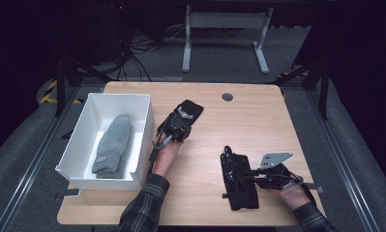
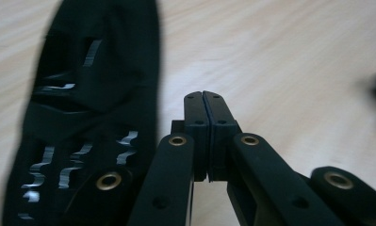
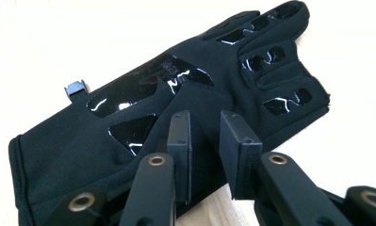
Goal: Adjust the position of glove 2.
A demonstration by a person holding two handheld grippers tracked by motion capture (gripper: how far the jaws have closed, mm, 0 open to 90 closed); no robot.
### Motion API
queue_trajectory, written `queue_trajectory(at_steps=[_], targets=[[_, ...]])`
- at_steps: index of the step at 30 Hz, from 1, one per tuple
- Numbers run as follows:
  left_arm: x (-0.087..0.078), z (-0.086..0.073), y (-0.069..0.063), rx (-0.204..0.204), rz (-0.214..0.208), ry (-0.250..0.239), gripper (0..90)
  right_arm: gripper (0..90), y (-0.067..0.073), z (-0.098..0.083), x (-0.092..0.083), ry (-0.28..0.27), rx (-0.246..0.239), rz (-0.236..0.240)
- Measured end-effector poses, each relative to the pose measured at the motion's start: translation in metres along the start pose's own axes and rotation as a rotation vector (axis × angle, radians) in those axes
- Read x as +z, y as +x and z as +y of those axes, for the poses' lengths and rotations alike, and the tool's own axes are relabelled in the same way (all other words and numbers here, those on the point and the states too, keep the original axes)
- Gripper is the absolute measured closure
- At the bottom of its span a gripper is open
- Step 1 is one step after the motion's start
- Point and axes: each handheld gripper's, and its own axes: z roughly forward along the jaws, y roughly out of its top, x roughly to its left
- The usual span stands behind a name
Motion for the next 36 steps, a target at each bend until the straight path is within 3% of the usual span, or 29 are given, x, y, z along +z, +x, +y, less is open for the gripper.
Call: queue_trajectory(at_steps=[3,7,12,16,23,28,33,36], targets=[[0.011,0.001,0.013,-0.038,0.017,0.017,90.0,74.3,0.000,0.001,0.000,-0.005,-0.001,-0.003],[0.022,-0.001,0.018,-0.032,0.048,0.052,90.0,73.3,-0.001,0.000,0.000,-0.004,0.002,-0.006],[0.028,-0.003,0.019,-0.042,0.044,0.067,90.0,72.8,-0.002,0.001,0.000,-0.010,0.000,-0.012],[0.025,-0.004,0.012,-0.026,0.020,0.093,90.0,71.8,-0.002,0.001,-0.001,-0.017,-0.001,-0.021],[0.015,-0.017,-0.007,0.000,-0.042,0.092,90.0,72.0,-0.003,0.001,-0.003,-0.020,0.002,-0.026],[0.005,-0.026,-0.026,0.065,-0.063,0.115,90.0,72.9,-0.003,0.002,-0.004,-0.027,0.003,-0.031],[-0.005,-0.035,-0.041,0.103,-0.115,0.124,90.0,76.6,-0.002,0.003,-0.003,-0.023,0.002,-0.026],[-0.012,-0.042,-0.052,0.116,-0.170,0.137,90.0,82.2,-0.001,0.003,-0.002,-0.016,-0.003,-0.021]])
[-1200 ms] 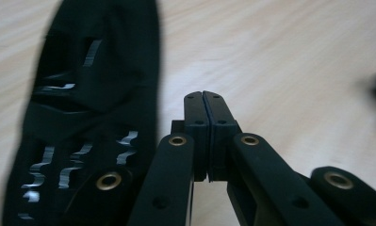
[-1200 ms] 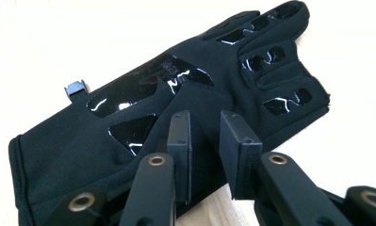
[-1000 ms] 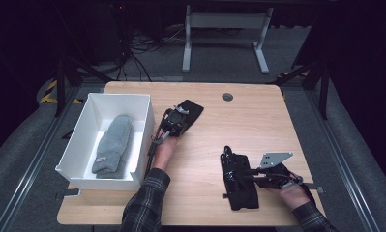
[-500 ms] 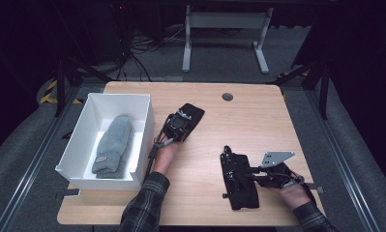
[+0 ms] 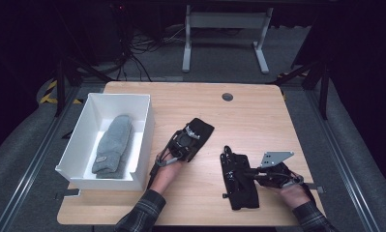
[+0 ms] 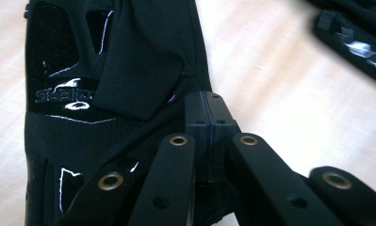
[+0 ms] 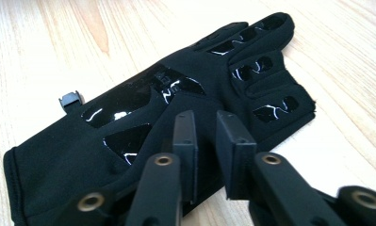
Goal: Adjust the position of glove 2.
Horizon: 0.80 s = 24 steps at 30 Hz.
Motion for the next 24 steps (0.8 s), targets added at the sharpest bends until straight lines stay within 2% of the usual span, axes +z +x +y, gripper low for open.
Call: queue_trajectory(at_steps=[5,9,14,19,20,24], targets=[[-0.006,-0.007,-0.016,0.031,-0.042,0.019,90.0,85.4,0.000,0.000,0.002,0.011,0.003,0.003],[-0.012,0.001,-0.017,0.015,-0.048,-0.033,90.0,88.5,-0.002,0.000,0.005,0.020,0.011,0.000],[-0.006,0.024,-0.007,0.004,-0.028,-0.057,90.0,90.0,-0.005,0.001,0.012,0.037,0.014,-0.002],[0.013,0.044,0.006,-0.015,-0.001,-0.046,90.0,90.0,-0.006,-0.002,0.012,0.064,0.016,-0.006],[0.019,0.049,0.010,-0.029,-0.003,-0.043,90.0,90.0,-0.007,-0.003,0.011,0.065,0.019,-0.007],[0.030,0.056,0.013,-0.032,0.001,-0.035,90.0,90.0,-0.008,-0.008,0.005,0.074,0.034,-0.015]])
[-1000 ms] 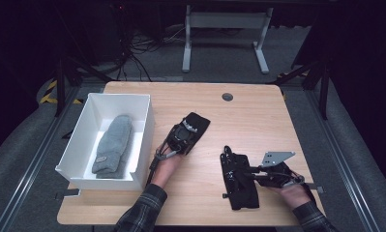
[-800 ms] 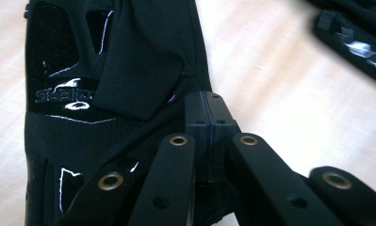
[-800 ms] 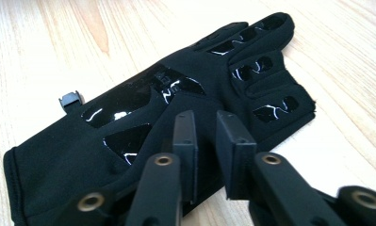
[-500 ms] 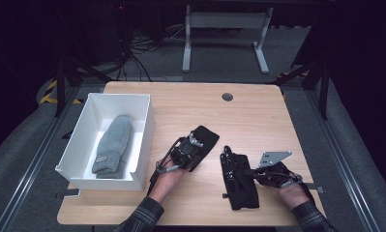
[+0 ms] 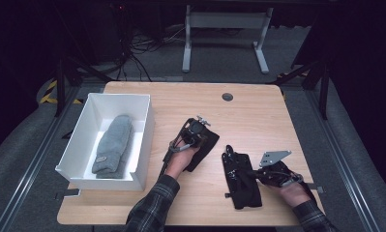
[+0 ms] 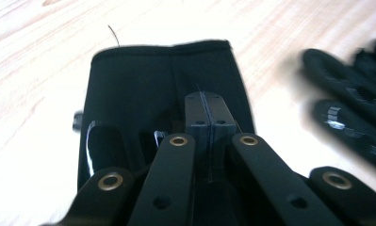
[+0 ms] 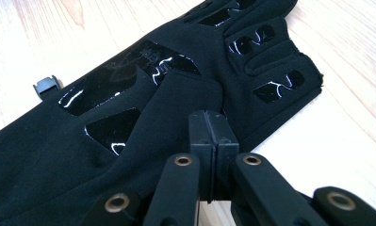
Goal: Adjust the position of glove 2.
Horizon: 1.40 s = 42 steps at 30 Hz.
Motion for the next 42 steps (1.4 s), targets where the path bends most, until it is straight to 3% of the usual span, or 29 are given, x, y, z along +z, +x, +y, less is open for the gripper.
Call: queue_trajectory(at_steps=[4,9,12,20,28,36,39,42], targets=[[0.010,0.006,0.000,0.000,-0.008,0.002,90.0,90.0,-0.003,-0.007,-0.007,0.008,0.015,-0.022],[0.009,0.005,-0.007,0.020,-0.031,0.017,90.0,90.0,-0.007,-0.018,-0.017,0.009,0.043,-0.051],[0.006,0.000,-0.015,0.043,-0.060,0.023,90.0,90.0,-0.010,-0.018,-0.021,-0.017,0.051,-0.076],[-0.005,-0.020,-0.039,0.098,-0.128,0.028,90.0,90.0,-0.014,-0.015,-0.024,-0.041,0.051,-0.109],[-0.021,-0.043,-0.064,0.164,-0.196,0.060,90.0,90.0,-0.014,-0.014,-0.023,-0.048,0.050,-0.110],[-0.038,-0.070,-0.077,0.178,-0.266,0.069,90.0,90.0,-0.012,-0.012,-0.022,-0.049,0.040,-0.106],[-0.046,-0.080,-0.080,0.186,-0.280,0.079,90.0,90.0,-0.012,-0.012,-0.022,-0.049,0.039,-0.107],[-0.058,-0.085,-0.077,0.185,-0.260,0.052,90.0,90.0,-0.012,-0.010,-0.022,-0.052,0.035,-0.104]])
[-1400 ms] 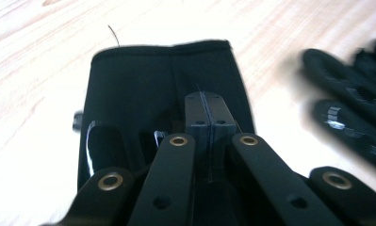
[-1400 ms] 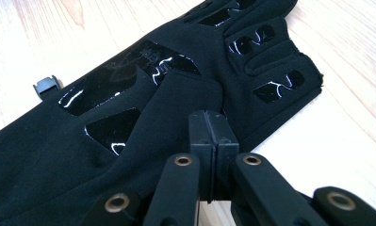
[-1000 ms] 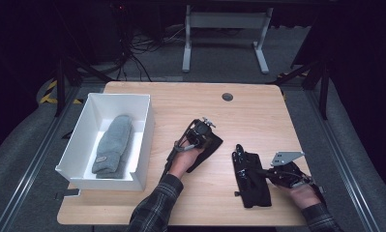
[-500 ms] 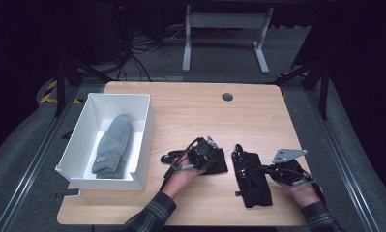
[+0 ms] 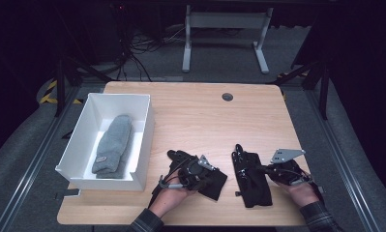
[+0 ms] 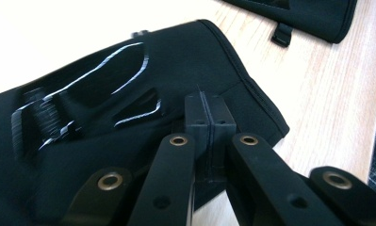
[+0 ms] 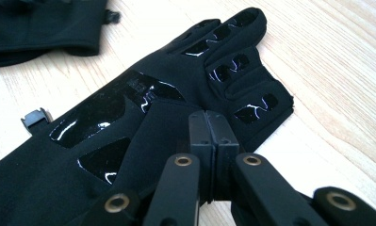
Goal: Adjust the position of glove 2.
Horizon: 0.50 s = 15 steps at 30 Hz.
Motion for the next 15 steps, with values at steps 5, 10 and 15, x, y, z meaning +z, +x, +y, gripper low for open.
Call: queue_trajectory(at_steps=[5,10,15], targets=[[-0.024,0.005,0.028,-0.082,0.158,-0.070,90.0,90.0,0.001,0.002,0.002,0.000,-0.007,0.003],[-0.027,0.005,0.056,-0.177,0.263,-0.073,90.0,90.0,0.002,0.002,0.003,0.004,-0.012,0.005],[-0.016,0.001,0.070,-0.218,0.311,-0.013,90.0,90.0,0.002,0.002,0.002,0.000,-0.011,0.004]])
